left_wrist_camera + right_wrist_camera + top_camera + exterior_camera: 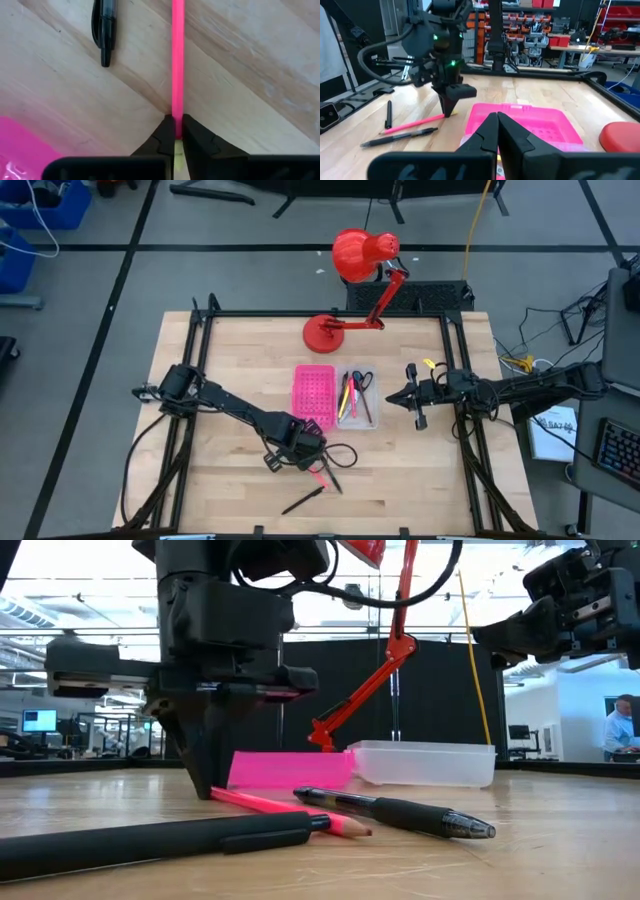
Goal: Pick & place school supplies into a supply box
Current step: Put the pink pencil into the pink supply box
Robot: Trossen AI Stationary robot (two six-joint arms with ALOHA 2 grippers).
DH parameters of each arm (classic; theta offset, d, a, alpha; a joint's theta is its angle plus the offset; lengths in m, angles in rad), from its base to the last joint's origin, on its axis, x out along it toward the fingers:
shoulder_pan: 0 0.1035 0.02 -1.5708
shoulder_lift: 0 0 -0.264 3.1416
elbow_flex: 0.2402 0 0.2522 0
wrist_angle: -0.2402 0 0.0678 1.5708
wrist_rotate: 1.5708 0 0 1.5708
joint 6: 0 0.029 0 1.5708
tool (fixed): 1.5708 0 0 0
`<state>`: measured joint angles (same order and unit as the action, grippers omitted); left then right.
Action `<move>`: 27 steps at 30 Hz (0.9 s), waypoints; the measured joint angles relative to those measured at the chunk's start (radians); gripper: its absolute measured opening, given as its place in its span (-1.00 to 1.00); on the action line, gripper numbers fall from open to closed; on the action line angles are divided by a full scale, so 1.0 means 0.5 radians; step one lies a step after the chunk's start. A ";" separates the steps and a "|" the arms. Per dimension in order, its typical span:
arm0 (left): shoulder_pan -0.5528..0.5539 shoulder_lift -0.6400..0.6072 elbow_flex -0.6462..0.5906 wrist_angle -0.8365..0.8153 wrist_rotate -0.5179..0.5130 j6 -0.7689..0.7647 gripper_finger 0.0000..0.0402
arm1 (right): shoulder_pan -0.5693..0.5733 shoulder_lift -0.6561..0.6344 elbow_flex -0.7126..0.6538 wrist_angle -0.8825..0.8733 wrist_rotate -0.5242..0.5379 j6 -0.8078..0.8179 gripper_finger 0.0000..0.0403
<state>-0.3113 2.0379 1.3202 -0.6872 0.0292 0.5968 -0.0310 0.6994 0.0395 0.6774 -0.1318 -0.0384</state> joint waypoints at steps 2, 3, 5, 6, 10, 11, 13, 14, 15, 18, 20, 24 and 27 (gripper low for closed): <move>-0.018 -0.033 0.018 -0.012 -0.046 0.008 -0.91 | 0.000 0.001 0.000 -0.014 0.000 0.000 -1.00; -0.027 -0.047 0.035 -0.029 -0.058 0.007 -0.93 | 0.000 0.001 0.000 -0.014 0.000 0.000 -1.00; -0.039 -0.073 0.066 -0.048 -0.072 -0.008 -0.95 | 0.001 0.001 0.000 -0.008 0.000 0.001 -1.00; -0.044 -0.086 0.092 -0.040 -0.076 -0.012 -0.95 | 0.000 0.001 0.000 -0.007 0.000 0.001 -1.00; -0.065 -0.177 0.173 -0.017 -0.113 0.019 -0.93 | 0.001 0.001 0.000 -0.014 0.000 0.023 -1.00; -0.067 -0.178 0.191 -0.019 -0.131 0.028 -0.95 | 0.000 0.000 0.000 -0.016 0.001 0.038 -1.00; -0.068 -0.173 0.235 -0.066 -0.185 0.040 -0.99 | 0.000 0.001 0.000 -0.024 0.001 0.054 -1.00; -0.067 -0.173 0.266 -0.080 -0.210 0.044 -0.99 | 0.000 0.000 0.000 -0.031 0.000 0.058 -1.00; -0.066 -0.179 0.306 -0.082 -0.227 0.064 -0.98 | 0.000 0.000 -0.001 -0.039 0.001 0.067 -1.00; -0.052 -0.188 0.413 -0.134 -0.265 0.208 -0.98 | 0.001 0.002 0.000 -0.049 0.001 0.078 -1.00; -0.031 -0.184 0.471 -0.174 -0.298 0.287 -0.99 | 0.001 0.002 0.000 -0.047 0.001 0.078 -1.00; 0.053 -0.188 0.617 -0.176 -0.329 0.380 -0.98 | 0.000 0.002 0.000 -0.048 0.001 0.078 -1.00; 0.122 -0.188 0.652 -0.181 -0.224 0.373 -0.98 | 0.000 0.002 0.000 -0.050 0.001 0.065 -1.00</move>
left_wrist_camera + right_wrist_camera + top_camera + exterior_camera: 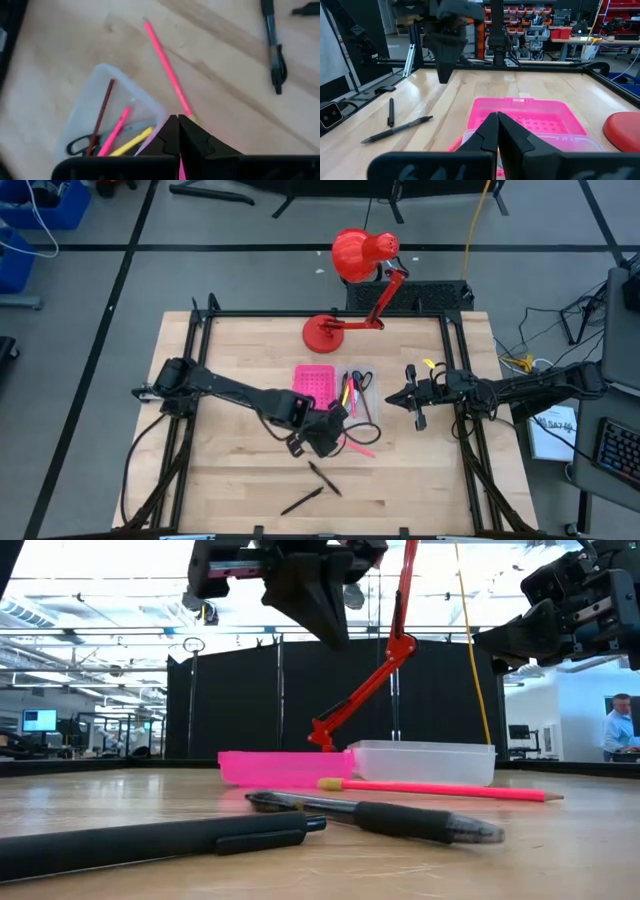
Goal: Pick & place school supplies into a supply box
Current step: Put the pink pencil into the pink supply box
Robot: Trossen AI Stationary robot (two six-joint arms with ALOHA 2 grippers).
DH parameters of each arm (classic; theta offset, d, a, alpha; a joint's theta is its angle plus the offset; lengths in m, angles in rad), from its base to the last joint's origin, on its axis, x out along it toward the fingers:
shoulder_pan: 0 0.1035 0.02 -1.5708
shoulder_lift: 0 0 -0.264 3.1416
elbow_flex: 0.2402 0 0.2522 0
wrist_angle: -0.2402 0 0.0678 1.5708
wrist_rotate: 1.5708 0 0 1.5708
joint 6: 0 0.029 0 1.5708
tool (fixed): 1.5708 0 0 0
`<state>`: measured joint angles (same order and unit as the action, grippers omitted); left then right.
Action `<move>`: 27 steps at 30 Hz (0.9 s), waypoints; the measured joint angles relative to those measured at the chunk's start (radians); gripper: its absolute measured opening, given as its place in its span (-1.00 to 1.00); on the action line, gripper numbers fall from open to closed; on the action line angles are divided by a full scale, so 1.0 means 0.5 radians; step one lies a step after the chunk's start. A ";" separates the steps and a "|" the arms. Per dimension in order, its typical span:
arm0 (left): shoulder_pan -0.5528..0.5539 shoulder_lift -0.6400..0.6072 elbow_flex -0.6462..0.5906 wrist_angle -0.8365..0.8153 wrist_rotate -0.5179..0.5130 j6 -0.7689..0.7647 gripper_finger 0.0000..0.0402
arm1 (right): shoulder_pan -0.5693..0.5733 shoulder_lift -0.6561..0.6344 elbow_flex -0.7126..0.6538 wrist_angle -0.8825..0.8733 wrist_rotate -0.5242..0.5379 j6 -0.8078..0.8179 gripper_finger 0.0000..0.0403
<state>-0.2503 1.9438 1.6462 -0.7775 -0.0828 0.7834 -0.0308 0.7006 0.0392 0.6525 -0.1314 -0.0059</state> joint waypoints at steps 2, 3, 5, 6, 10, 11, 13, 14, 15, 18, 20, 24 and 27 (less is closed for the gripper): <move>0.028 0.000 -0.014 0.022 0.078 -0.003 -0.95 | 0.000 0.000 0.000 -0.017 0.000 -0.009 -1.00; 0.039 0.000 -0.027 0.045 0.101 -0.006 -0.93 | 0.000 0.001 0.000 -0.022 0.000 -0.010 -1.00; 0.051 0.000 -0.044 0.063 0.113 -0.015 -0.91 | 0.000 0.000 0.000 -0.025 0.000 -0.011 -1.00; 0.056 0.000 -0.046 0.062 0.114 -0.028 -0.91 | 0.000 0.000 0.000 -0.028 0.000 -0.011 -1.00; 0.066 0.000 -0.046 0.111 0.114 -0.068 -0.90 | 0.000 0.000 0.000 -0.029 0.000 -0.010 -1.00; 0.067 0.000 -0.046 0.126 0.113 -0.084 -0.89 | 0.000 0.001 0.000 -0.029 0.000 -0.004 -1.00; 0.067 0.000 -0.046 0.167 0.113 -0.151 -0.85 | 0.000 0.001 0.000 -0.028 0.003 0.036 -1.00; 0.066 0.000 -0.046 0.169 0.112 -0.204 -0.83 | 0.000 0.001 0.000 -0.028 0.007 0.046 -1.00; 0.063 0.000 -0.046 0.145 0.113 -0.258 -0.80 | 0.000 0.001 0.000 -0.028 0.008 0.055 -1.00; 0.042 -0.011 -0.047 -0.069 0.222 -0.309 -0.81 | 0.000 0.001 0.000 -0.028 0.008 0.087 -1.00; 0.018 -0.070 -0.068 -0.161 0.331 -0.359 -0.92 | 0.000 0.000 0.000 -0.028 0.008 0.095 -1.00; -0.033 -0.347 -0.284 0.067 0.329 -0.482 -0.97 | 0.000 0.001 0.000 -0.026 0.008 0.135 -1.00; -0.040 -0.672 -0.623 0.378 0.289 -0.593 -0.98 | 0.010 0.005 0.000 -0.023 0.005 0.169 -1.00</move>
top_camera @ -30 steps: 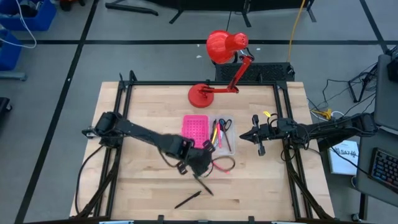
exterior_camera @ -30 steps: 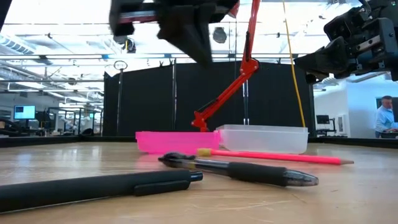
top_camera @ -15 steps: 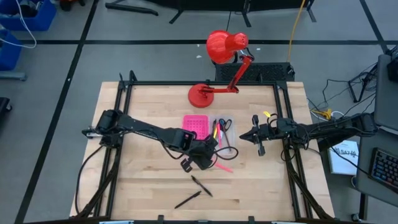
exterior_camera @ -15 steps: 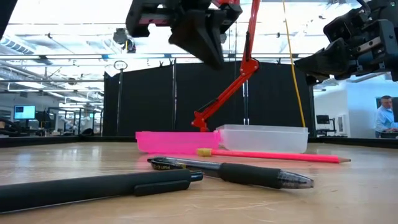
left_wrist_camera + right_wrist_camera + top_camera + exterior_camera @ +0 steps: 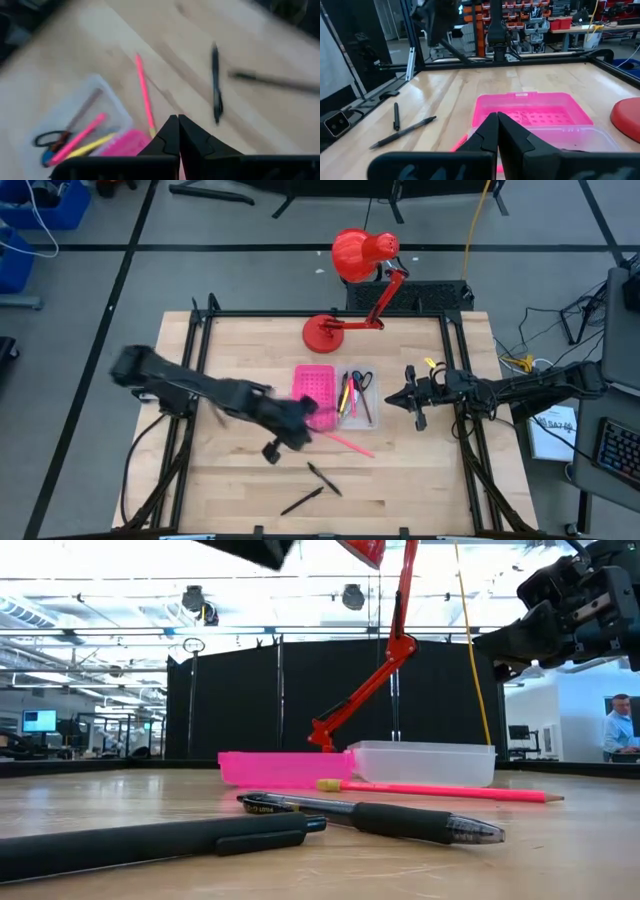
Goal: Pick & place school supplies into a supply box
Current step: Put the pink pencil into the pink supply box
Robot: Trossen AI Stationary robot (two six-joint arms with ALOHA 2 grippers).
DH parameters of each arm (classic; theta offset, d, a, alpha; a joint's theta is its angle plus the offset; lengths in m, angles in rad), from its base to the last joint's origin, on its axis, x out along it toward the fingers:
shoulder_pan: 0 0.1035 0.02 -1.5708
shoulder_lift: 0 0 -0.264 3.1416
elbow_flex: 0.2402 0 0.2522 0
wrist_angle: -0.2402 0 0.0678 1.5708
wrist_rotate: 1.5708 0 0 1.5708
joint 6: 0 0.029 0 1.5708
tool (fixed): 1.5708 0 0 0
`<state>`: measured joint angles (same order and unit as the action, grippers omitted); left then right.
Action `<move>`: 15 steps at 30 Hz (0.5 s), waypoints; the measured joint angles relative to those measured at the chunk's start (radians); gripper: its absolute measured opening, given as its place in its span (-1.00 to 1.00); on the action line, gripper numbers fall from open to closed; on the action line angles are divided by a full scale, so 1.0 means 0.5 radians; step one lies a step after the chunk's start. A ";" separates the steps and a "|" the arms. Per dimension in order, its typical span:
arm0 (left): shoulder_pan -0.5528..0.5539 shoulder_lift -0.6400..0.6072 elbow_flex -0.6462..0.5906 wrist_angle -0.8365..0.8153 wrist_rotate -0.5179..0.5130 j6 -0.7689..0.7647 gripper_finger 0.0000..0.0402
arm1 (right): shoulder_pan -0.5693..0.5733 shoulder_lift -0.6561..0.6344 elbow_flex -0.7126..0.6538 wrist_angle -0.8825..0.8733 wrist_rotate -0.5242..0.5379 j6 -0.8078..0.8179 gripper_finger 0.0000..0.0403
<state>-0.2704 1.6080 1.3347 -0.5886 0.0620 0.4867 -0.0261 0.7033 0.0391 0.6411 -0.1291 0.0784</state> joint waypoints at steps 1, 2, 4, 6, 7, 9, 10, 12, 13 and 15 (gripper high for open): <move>0.008 -0.124 -0.138 0.143 0.000 -0.061 -0.98 | 0.012 0.005 0.000 0.006 0.003 0.014 -1.00; 0.019 -0.253 -0.286 0.299 -0.004 -0.133 -0.98 | 0.030 0.007 0.001 0.004 0.003 0.028 -1.00; 0.039 -0.504 -0.603 0.605 -0.028 -0.282 -0.98 | 0.071 0.009 0.008 0.019 0.007 0.037 -1.00; 0.060 -0.701 -0.911 0.908 -0.083 -0.466 -0.98 | 0.130 0.011 0.033 0.013 0.054 0.035 -1.00; 0.065 -0.794 -1.064 1.049 -0.109 -0.566 -0.98 | 0.164 0.014 0.047 0.001 0.096 0.034 -1.00; 0.071 -0.959 -1.326 1.335 -0.181 -0.773 -0.98 | 0.243 0.039 0.070 -0.016 0.201 0.032 -1.00; 0.070 -1.026 -1.447 1.487 -0.225 -0.856 -0.98 | 0.288 0.056 0.092 -0.050 0.235 0.035 -1.00; 0.056 -1.129 -1.666 1.754 -0.325 -0.995 -0.99 | 0.384 0.125 0.170 -0.084 0.325 0.069 -1.00; 0.046 -1.159 -1.761 1.888 -0.381 -1.044 -0.98 | 0.433 0.170 0.225 -0.114 0.388 0.094 -1.00; 0.031 -1.201 -1.924 2.145 -0.488 -1.122 -0.94 | 0.533 0.300 0.356 -0.223 0.544 0.181 -1.00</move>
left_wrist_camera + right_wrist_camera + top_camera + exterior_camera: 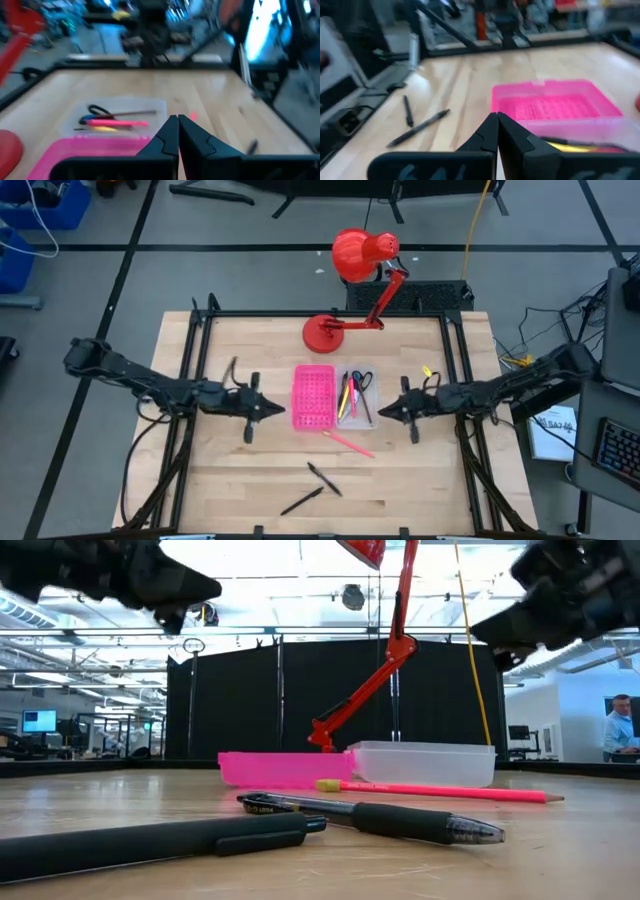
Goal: Pick & place school supplies into a supply box
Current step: Put the pink pencil into the pink supply box
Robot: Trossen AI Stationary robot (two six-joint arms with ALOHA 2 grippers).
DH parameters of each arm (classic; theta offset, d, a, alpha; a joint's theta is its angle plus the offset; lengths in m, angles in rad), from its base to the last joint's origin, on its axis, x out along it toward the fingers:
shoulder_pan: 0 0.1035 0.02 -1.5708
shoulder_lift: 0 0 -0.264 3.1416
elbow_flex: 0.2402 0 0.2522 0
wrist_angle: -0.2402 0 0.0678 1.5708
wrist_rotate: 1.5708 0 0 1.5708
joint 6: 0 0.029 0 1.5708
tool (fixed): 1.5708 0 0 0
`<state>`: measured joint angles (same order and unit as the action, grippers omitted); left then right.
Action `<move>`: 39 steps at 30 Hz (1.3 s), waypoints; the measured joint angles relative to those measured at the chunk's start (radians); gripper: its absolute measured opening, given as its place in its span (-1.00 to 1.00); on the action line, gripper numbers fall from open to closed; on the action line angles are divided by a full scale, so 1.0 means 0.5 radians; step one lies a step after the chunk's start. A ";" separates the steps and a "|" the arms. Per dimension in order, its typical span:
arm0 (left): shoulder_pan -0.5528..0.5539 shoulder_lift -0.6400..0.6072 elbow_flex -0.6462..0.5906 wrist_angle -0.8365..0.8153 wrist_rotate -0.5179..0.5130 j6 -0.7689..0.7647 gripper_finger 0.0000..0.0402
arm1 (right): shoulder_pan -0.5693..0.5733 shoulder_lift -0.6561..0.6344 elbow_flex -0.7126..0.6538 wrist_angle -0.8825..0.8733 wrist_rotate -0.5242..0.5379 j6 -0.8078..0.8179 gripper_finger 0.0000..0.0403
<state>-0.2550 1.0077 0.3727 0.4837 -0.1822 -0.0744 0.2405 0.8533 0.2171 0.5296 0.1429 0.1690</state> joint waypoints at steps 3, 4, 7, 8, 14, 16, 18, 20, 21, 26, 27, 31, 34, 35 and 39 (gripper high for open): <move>-0.007 -0.012 -0.178 0.335 -0.128 -0.089 -0.88 | 0.146 0.302 0.253 -0.155 0.302 0.170 -1.00; -0.007 -0.011 -0.224 0.405 -0.161 -0.102 -0.87 | 0.180 0.421 0.361 -0.232 0.381 0.221 -1.00; -0.007 -0.010 -0.297 0.491 -0.253 -0.127 -0.85 | 0.236 0.783 0.751 -0.622 0.386 0.393 -1.00; -0.007 -0.011 -0.313 0.499 -0.281 -0.131 -0.85 | 0.250 0.906 0.901 -0.779 0.377 0.454 -1.00; -0.004 -0.002 -0.346 0.493 -0.373 -0.172 -0.84 | 0.277 1.620 1.775 -1.693 0.213 0.397 -1.00; -0.004 -0.002 -0.346 0.496 -0.374 -0.172 -0.84 | 0.275 1.805 1.987 -1.830 0.178 0.312 -1.00; -0.004 -0.002 -0.346 0.495 -0.392 -0.175 -0.84 | 0.275 1.937 2.146 -1.882 0.180 0.303 -0.96; -0.012 -0.001 -0.346 0.483 -0.392 -0.210 -0.84 | 0.260 2.033 2.268 -1.894 0.125 0.321 -0.86; -0.022 -0.001 -0.346 0.456 -0.382 -0.237 -0.84 | 0.251 2.072 2.317 -1.914 0.092 0.333 -0.80; -0.086 0.000 -0.346 0.330 -0.373 -0.257 -0.84 | 0.175 2.184 2.428 -2.007 0.069 0.413 -0.42; -0.089 0.000 -0.346 0.318 -0.375 -0.258 -0.84 | 0.154 2.191 2.429 -2.021 0.069 0.433 -0.36; -0.099 0.000 -0.346 0.311 -0.372 -0.251 -0.84 | 0.061 2.218 2.430 -2.086 0.046 0.557 -0.26; -0.099 0.000 -0.346 0.309 -0.372 -0.229 -0.84 | 0.003 2.230 2.429 -2.137 -0.077 0.599 -0.26; -0.098 0.000 -0.346 0.309 -0.372 -0.228 -0.84 | -0.007 2.242 2.432 -2.128 -0.111 0.601 -0.27; -0.094 0.000 -0.346 0.310 -0.372 -0.203 -0.84 | -0.005 2.257 2.430 -2.208 -0.132 0.580 -0.32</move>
<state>-0.3019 1.0077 0.1997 0.6388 -0.3683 -0.1759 0.2379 1.9818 1.4319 -0.5746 0.0769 0.4589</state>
